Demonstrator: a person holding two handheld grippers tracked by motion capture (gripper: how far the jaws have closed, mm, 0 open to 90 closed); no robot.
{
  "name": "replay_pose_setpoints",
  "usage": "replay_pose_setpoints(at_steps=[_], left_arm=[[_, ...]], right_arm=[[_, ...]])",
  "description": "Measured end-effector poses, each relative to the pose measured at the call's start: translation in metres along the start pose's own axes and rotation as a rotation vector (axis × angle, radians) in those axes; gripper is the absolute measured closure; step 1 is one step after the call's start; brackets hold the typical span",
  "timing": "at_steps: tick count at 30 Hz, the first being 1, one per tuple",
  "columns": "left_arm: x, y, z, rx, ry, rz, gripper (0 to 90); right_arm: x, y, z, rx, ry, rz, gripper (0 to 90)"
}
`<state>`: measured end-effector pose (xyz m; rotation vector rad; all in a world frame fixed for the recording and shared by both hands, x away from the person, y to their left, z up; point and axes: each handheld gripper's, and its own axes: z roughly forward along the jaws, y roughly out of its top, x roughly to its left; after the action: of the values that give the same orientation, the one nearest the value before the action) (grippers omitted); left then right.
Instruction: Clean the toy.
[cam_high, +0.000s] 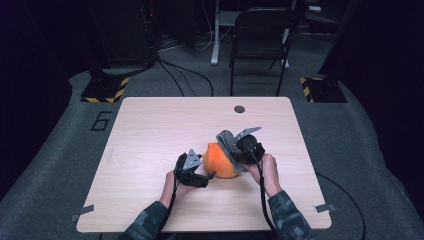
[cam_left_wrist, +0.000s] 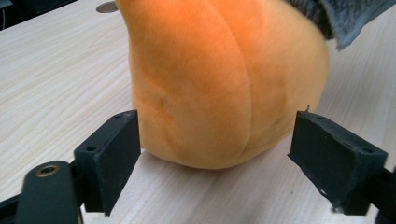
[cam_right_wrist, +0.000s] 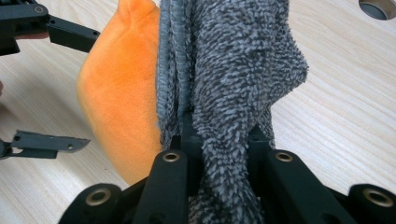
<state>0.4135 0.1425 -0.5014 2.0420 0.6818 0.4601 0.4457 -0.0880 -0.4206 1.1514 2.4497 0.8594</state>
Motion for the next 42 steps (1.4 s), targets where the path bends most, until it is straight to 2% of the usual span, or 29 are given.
replay_pose_setpoints(at_steps=[5,9,13,14,16,18,22,24,28,30,35,36,40,42], left_arm=[[0.0,-0.004,0.007,0.025,-0.004,0.02,15.1],[-0.003,-0.005,0.012,0.038,-0.017,0.052,15.1],[-0.006,-0.007,0.014,0.022,-0.004,0.082,16.3],[-0.007,-0.008,0.014,0.011,0.012,0.079,20.6],[-0.006,-0.009,0.014,0.0,0.014,0.077,24.6],[-0.006,-0.01,0.014,0.001,0.029,0.089,32.7],[-0.009,-0.01,0.016,-0.001,0.047,0.09,54.6],[-0.011,-0.009,0.016,-0.004,0.056,0.076,64.7],[-0.008,-0.005,0.014,-0.024,0.043,0.02,74.6],[-0.007,-0.003,0.012,-0.038,0.027,-0.021,76.0],[-0.001,0.005,0.003,-0.05,0.004,-0.093,77.3],[-0.001,0.007,0.001,-0.055,-0.006,-0.128,77.3],[0.003,0.014,-0.009,-0.073,-0.031,-0.194,77.3],[0.004,0.017,-0.015,-0.078,-0.049,-0.226,77.3]], right_arm=[[-0.002,0.0,0.001,-0.002,0.005,0.006,76.5],[-0.003,0.0,0.002,-0.002,0.008,0.015,76.5],[-0.004,0.0,0.002,-0.003,0.005,0.017,76.5],[-0.004,0.0,0.003,-0.004,0.003,0.017,76.6],[-0.005,0.0,0.003,-0.002,0.004,0.021,76.5],[-0.005,0.0,0.003,-0.004,0.006,0.024,76.5],[-0.004,0.0,0.003,-0.01,0.001,0.017,76.4],[-0.003,0.0,0.001,-0.018,-0.004,0.012,76.2],[-0.005,0.002,-0.009,-0.062,-0.018,0.013,76.1],[-0.008,0.003,-0.017,-0.08,-0.027,0.023,76.0],[-0.021,0.003,-0.039,-0.137,-0.069,0.061,76.0],[-0.025,0.002,-0.043,-0.146,-0.073,0.069,76.0],[-0.034,0.001,-0.058,-0.178,-0.088,0.104,76.0],[-0.038,0.0,-0.062,-0.185,-0.091,0.098,76.1]])
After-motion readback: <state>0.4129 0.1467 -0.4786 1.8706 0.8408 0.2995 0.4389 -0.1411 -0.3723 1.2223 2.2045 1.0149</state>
